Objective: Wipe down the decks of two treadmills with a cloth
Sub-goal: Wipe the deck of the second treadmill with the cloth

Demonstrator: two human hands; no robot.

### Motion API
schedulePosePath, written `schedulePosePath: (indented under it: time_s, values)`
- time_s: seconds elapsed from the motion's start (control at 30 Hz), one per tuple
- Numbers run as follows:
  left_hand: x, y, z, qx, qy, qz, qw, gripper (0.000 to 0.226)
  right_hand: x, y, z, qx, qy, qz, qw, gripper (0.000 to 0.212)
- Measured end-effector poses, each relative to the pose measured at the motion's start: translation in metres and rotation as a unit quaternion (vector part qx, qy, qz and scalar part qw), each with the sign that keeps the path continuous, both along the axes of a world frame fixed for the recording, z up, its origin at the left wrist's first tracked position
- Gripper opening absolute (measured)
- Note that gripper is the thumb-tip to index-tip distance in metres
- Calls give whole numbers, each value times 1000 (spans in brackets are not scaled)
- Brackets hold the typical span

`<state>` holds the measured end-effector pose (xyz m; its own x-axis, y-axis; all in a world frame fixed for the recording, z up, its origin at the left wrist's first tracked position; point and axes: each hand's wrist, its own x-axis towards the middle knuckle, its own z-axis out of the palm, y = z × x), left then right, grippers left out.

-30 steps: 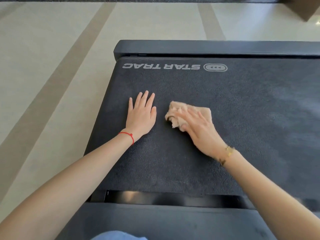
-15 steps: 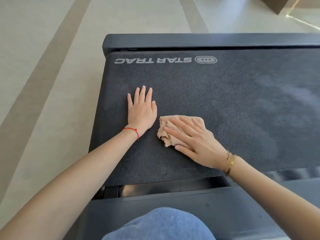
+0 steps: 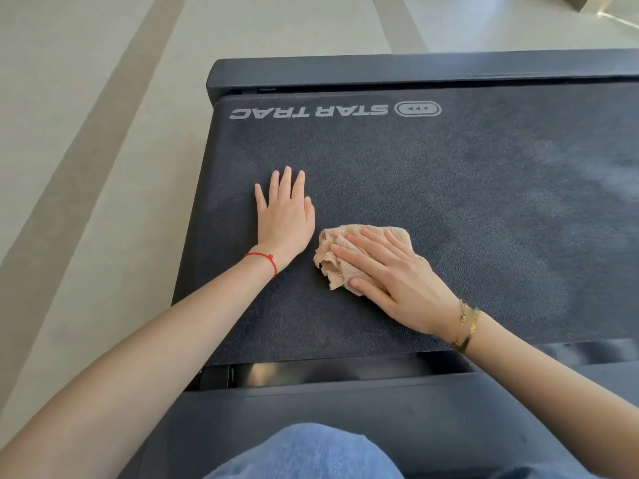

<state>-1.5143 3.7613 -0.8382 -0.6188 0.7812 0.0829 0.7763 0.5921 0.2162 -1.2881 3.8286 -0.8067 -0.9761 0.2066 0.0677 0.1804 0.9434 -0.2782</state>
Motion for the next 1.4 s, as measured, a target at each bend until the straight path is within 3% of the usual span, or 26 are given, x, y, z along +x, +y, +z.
schedulePosePath:
  time_s: [0.3, 0.7, 0.97, 1.17, 1.4]
  values:
    - [14, 10, 1, 15, -17, 31, 999, 53, -1, 22, -9, 6, -6, 16, 1000, 51]
    - [22, 40, -2, 4, 2, 64, 998, 54, -44, 149, -11, 55, -5, -80, 995, 51]
    - [22, 63, -5, 11, 9, 64, 998, 55, -14, 135, -17, -7, 44, 79, 996, 46]
    - [24, 64, -5, 1, 18, 62, 998, 55, -37, 169, -12, -26, 15, 80, 996, 55]
    - [24, 64, -5, -5, 26, 70, 997, 55, -32, 158, -19, -41, 129, 66, 989, 42]
